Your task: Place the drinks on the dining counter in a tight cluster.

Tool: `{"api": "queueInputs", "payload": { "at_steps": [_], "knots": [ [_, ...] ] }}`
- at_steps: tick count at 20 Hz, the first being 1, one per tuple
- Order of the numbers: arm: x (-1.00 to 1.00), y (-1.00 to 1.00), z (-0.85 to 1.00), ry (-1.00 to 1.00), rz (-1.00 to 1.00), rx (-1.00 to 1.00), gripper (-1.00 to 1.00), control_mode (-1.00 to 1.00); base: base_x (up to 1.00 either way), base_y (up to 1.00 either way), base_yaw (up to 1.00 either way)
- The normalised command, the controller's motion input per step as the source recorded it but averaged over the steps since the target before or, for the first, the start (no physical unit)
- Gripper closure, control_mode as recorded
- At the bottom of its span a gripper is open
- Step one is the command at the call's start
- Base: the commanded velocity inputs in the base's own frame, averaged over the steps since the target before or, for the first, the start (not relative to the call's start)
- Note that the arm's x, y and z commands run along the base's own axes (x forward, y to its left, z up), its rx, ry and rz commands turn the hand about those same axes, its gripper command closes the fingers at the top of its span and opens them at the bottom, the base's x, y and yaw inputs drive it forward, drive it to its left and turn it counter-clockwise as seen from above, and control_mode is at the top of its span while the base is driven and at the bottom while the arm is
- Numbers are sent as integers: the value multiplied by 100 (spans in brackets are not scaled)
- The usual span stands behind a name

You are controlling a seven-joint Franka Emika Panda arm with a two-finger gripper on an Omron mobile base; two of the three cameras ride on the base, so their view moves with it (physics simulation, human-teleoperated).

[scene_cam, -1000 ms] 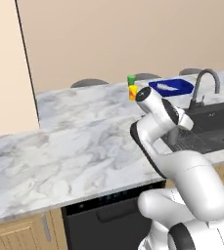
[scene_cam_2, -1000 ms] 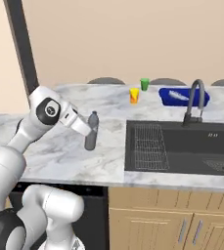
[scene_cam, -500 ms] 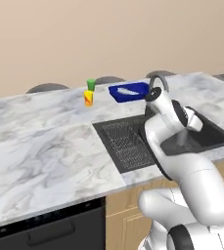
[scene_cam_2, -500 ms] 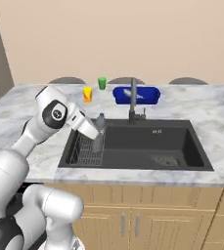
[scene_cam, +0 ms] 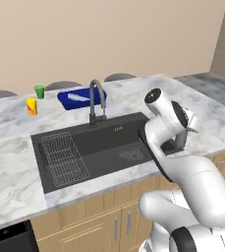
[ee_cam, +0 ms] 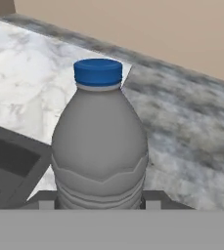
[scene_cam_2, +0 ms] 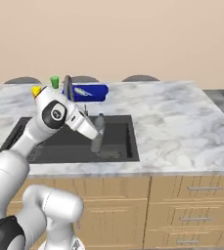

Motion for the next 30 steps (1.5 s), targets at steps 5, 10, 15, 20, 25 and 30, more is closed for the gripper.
{"api": "queueInputs", "payload": {
  "at_steps": [5,10,15,20,25,30],
  "knots": [
    [0,0,0,0,0,0,100,100,0,-100,-14],
    [0,0,0,0,0,0,100,100,6,-100,-2],
    [0,0,0,0,0,0,100,100,19,-100,0],
    [0,0,0,0,0,0,100,100,25,-100,0],
    [0,0,0,0,0,0,100,100,32,-100,0],
    [0,0,0,0,0,0,100,100,44,-100,0]
  ]
}}
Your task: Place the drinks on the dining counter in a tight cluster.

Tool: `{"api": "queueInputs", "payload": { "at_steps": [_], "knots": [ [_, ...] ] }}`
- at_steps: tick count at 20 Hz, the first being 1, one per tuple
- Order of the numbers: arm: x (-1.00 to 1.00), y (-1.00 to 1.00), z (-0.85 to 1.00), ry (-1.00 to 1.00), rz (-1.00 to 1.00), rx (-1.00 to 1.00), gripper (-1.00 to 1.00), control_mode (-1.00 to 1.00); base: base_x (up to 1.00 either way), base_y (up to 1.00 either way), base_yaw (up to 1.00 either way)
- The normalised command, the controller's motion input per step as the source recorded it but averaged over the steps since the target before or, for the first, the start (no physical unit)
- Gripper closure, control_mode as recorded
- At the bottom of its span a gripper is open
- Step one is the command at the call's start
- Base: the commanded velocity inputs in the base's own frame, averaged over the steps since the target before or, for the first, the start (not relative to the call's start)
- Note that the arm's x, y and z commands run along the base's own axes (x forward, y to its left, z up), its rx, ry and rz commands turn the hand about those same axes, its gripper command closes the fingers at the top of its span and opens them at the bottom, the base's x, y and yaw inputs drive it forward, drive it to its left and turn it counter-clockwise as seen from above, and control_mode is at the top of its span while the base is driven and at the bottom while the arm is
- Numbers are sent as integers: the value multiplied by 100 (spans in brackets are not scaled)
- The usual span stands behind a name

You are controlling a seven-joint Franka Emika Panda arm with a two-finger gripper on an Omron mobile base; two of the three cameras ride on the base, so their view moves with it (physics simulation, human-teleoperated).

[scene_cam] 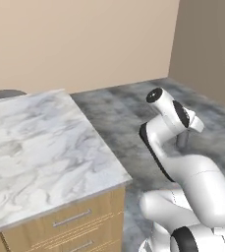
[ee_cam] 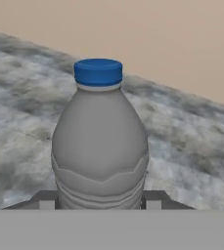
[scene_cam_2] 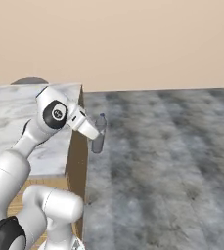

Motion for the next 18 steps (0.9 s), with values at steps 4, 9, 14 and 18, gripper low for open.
{"api": "queueInputs", "payload": {
  "at_steps": [4,9,14,18],
  "knots": [
    [0,0,0,0,0,0,100,100,52,-100,5],
    [0,0,0,0,0,0,100,100,54,-100,30],
    [0,0,0,0,0,0,100,100,63,-100,40],
    [0,0,0,0,0,0,100,100,62,-91,56]
  ]
}}
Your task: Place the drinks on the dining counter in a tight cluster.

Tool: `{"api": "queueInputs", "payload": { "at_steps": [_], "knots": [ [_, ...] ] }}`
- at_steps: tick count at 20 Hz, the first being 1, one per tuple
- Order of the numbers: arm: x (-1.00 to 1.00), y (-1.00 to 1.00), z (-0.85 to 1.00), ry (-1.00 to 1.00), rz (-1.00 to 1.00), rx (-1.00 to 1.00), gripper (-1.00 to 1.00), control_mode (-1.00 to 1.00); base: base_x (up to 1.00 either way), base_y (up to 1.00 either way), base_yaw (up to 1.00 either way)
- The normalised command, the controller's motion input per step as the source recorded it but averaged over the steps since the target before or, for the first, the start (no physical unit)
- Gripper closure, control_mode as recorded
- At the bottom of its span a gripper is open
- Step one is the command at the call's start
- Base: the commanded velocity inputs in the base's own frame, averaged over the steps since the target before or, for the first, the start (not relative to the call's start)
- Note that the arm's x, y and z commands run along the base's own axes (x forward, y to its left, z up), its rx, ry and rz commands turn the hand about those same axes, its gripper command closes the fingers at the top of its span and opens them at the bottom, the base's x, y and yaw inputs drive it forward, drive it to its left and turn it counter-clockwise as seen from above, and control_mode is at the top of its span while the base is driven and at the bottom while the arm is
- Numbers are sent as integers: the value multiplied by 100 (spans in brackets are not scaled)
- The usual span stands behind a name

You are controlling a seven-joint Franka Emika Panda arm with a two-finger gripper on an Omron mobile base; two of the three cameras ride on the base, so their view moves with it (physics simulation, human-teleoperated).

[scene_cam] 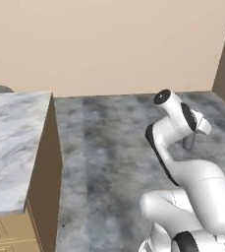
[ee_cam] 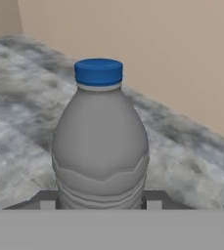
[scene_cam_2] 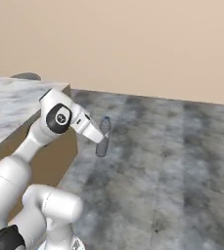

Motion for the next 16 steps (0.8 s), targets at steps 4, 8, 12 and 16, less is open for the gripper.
{"api": "queueInputs", "payload": {
  "at_steps": [4,8,12,16],
  "knots": [
    [0,0,0,0,0,0,100,100,59,-57,77],
    [0,0,0,0,0,0,100,100,61,-38,88],
    [0,0,0,0,0,0,100,100,69,-32,90],
    [0,0,0,0,0,0,100,100,75,-39,87]
  ]
}}
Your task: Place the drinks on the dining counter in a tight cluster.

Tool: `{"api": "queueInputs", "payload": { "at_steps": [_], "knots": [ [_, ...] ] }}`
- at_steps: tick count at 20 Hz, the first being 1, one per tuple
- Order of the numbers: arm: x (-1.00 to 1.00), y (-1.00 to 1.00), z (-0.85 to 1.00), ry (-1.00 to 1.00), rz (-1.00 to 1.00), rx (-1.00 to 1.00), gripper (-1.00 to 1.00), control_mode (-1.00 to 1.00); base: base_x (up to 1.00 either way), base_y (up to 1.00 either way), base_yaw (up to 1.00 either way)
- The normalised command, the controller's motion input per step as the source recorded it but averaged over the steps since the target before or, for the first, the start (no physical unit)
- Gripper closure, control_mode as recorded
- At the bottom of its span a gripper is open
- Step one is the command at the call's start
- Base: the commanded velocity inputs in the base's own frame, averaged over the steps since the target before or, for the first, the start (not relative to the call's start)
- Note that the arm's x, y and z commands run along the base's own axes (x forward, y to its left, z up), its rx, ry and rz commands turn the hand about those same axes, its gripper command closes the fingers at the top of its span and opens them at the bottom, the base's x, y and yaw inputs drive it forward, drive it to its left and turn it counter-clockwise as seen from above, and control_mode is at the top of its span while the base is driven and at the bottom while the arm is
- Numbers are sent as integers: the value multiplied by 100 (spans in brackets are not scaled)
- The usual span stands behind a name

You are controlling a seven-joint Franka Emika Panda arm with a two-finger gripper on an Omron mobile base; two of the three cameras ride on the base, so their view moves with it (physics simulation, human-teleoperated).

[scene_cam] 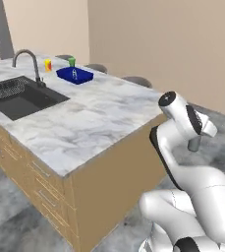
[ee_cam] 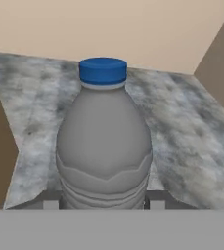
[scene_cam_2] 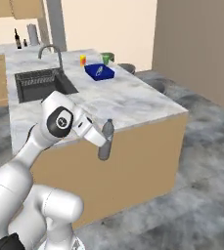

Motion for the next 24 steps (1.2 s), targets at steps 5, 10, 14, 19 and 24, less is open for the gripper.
{"api": "queueInputs", "payload": {
  "at_steps": [5,10,14,19,24],
  "knots": [
    [0,0,0,0,0,0,100,100,80,-69,74],
    [0,0,0,0,0,0,100,100,72,-68,74],
    [0,0,0,0,0,0,100,100,64,-92,63],
    [0,0,0,0,0,0,100,100,16,-100,28],
    [0,0,0,0,0,0,100,100,12,-83,8]
  ]
}}
